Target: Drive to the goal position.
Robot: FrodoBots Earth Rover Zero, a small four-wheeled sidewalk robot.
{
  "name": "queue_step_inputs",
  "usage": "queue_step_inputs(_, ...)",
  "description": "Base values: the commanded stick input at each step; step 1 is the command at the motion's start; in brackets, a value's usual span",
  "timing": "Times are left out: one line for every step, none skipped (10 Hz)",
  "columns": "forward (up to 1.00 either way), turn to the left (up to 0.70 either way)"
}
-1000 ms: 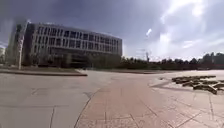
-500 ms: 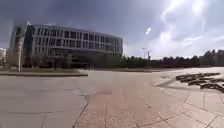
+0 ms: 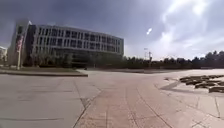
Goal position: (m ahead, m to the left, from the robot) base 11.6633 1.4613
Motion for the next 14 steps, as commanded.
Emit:
queue_step_inputs(0.50, 0.00)
queue_step_inputs(0.50, 0.00)
queue_step_inputs(0.50, 0.00)
queue_step_inputs(0.50, 0.00)
queue_step_inputs(0.50, 0.00)
queue_step_inputs(0.50, 0.00)
queue_step_inputs(0.50, 0.00)
queue_step_inputs(0.50, 0.00)
queue_step_inputs(0.50, 0.00)
queue_step_inputs(0.50, 0.00)
queue_step_inputs(0.50, 0.00)
queue_step_inputs(0.50, 0.00)
queue_step_inputs(0.50, 0.00)
queue_step_inputs(0.50, 0.00)
